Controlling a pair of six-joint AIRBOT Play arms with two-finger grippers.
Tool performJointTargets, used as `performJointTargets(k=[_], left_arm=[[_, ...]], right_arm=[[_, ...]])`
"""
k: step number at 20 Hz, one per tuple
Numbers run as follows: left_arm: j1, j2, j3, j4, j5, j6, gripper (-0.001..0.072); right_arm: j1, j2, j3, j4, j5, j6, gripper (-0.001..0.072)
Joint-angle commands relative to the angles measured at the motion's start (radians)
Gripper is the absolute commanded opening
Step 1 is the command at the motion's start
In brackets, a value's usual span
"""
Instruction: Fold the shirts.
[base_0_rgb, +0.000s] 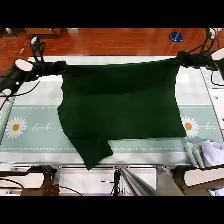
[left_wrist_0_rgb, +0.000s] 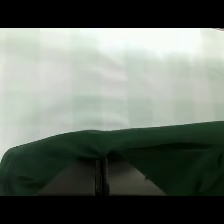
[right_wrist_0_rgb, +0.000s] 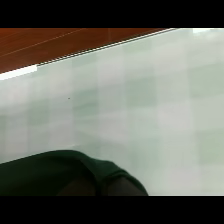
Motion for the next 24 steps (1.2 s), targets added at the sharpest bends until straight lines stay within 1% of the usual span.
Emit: performJointTargets(k=[1, 3, 6, 8, 9, 10, 12, 13, 14, 15, 17, 20, 21, 24], left_arm=[[-0.047, -0.045, 0.000, 0.002, 0.118, 0.041, 0.0017], [-0.050, -0.072, -0.002, 0.005, 0.078, 0.073, 0.0018], [-0.035, -0.091, -0.001, 0.013, -0.014, 0.073, 0.0017], [-0.010, -0.061, -0.001, 0.012, -0.063, 0.072, 0.0017], [0.006, -0.036, -0.001, 0.012, -0.105, 0.068, 0.0016], [0.025, -0.011, -0.001, 0.012, -0.161, 0.042, 0.0016], [0.052, 0.011, -0.001, 0.013, -0.333, -0.048, 0.0016], [0.055, 0.006, -0.002, 0.018, -0.422, -0.056, 0.0016], [0.053, -0.005, -0.003, 0.023, -0.481, -0.063, 0.0016], [0.048, -0.016, -0.008, 0.023, -0.514, -0.086, 0.0016], [0.033, -0.032, -0.028, 0.023, -0.520, -0.097, 0.0016], [0.023, -0.049, -0.033, 0.024, -0.515, -0.098, 0.0016], [0.026, -0.052, -0.033, 0.036, -0.514, -0.113, 0.0016], [0.035, -0.058, -0.033, 0.150, -0.536, -0.177, 0.0016]], right_arm=[[0.001, -0.043, 0.001, -0.002, -0.063, -0.080, 0.0026], [0.001, -0.061, 0.001, -0.003, -0.048, -0.110, 0.0026], [-0.001, -0.062, 0.001, -0.009, -0.015, -0.118, 0.0026], [-0.014, -0.031, 0.001, -0.008, 0.020, -0.115, 0.0026], [-0.025, -0.009, 0.001, -0.008, 0.060, -0.094, 0.0026], [-0.041, 0.013, 0.001, -0.010, 0.119, -0.058, 0.0026], [-0.070, 0.034, 0.001, -0.028, 0.268, -0.007, 0.0026], [-0.075, 0.032, 0.001, -0.055, 0.347, 0.006, 0.0026], [-0.074, 0.026, 0.001, -0.097, 0.407, 0.014, 0.0026], [-0.070, 0.013, 0.001, -0.131, 0.455, 0.029, 0.0026], [-0.065, -0.015, 0.001, -0.132, 0.493, 0.028, 0.0026], [-0.063, -0.045, 0.001, -0.130, 0.496, 0.029, 0.0026], [-0.063, -0.055, 0.001, -0.130, 0.506, 0.032, 0.0026], [-0.063, -0.073, 0.001, -0.138, 0.521, 0.038, 0.0026]])
